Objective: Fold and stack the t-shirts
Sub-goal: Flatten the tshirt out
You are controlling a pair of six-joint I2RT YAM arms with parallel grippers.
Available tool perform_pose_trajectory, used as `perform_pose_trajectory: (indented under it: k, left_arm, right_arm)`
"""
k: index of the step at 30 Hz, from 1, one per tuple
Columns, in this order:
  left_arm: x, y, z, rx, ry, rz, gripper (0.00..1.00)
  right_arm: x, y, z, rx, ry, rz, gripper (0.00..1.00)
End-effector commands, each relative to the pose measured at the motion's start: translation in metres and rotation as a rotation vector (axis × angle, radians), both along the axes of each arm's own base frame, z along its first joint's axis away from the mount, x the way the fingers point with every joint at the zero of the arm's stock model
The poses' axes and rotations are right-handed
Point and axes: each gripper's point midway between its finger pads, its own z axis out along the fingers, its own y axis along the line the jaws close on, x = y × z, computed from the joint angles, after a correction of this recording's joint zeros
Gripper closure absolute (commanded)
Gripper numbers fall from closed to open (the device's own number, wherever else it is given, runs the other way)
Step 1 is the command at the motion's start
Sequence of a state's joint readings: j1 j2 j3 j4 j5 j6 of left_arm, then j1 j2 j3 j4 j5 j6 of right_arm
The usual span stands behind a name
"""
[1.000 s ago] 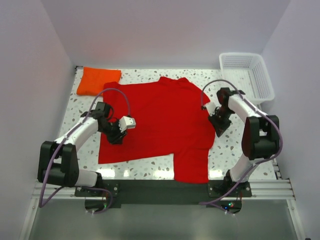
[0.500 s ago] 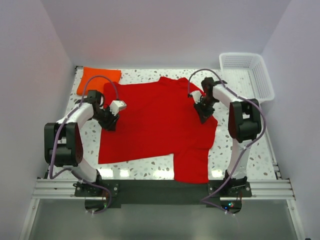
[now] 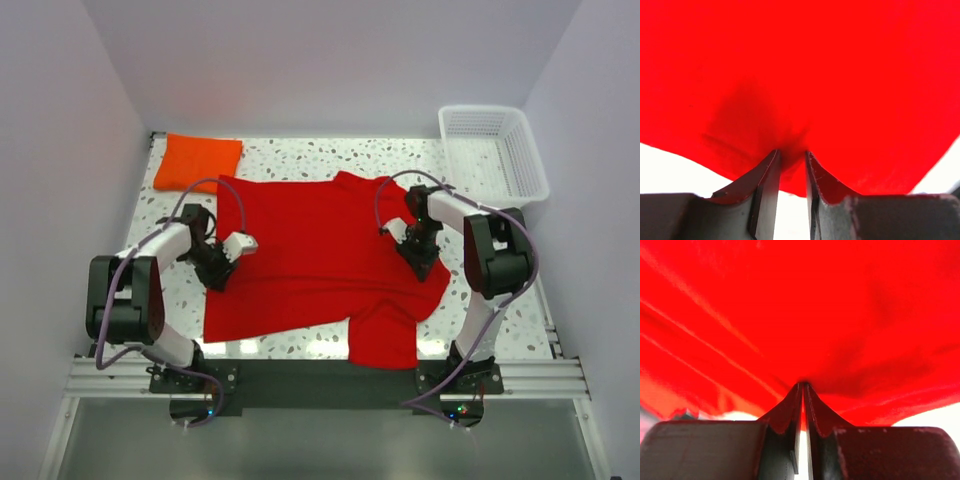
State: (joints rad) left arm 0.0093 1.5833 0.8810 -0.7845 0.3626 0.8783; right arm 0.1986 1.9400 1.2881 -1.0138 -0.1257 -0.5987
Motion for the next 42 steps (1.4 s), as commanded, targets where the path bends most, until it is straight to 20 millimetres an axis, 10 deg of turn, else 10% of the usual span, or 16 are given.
perform_pose_trajectory:
  k: [1,6,10,14,23,33,42]
  left_arm:
    - [-0.069,-0.005,0.006,0.002,0.169,-0.154,0.7]
    - [-0.067,-0.023,0.046,-0.118,0.148,-0.213,0.73]
    - [-0.001,-0.043,0.077,-0.233,0.008,-0.162,0.66]
    - [0.074,-0.052,0.09,-0.269,-0.123,-0.027,0.6]
    - [0.134,-0.051,0.059,-0.263,-0.106,0.153,0.59]
    - [0.137,-0.048,0.037,-0.234,-0.049,0.191,0.59]
    - [0.136,-0.044,0.026,-0.208,-0.023,0.205,0.58]
  right_arm:
    - [-0.058,-0.008,0.022,0.014,0.164,0.122,0.9]
    - [-0.033,0.022,0.075,0.192,0.099,0.056,0.87]
    - [0.067,0.05,0.111,0.339,-0.137,-0.149,0.81]
    - [0.175,0.064,0.133,0.447,-0.428,-0.311,0.52]
    - [0.315,0.079,0.129,0.546,-0.72,-0.442,0.41]
    - [0.321,0.078,0.054,0.504,-0.628,-0.477,0.44]
    - [0.283,0.083,0.042,0.509,-0.485,-0.474,0.46]
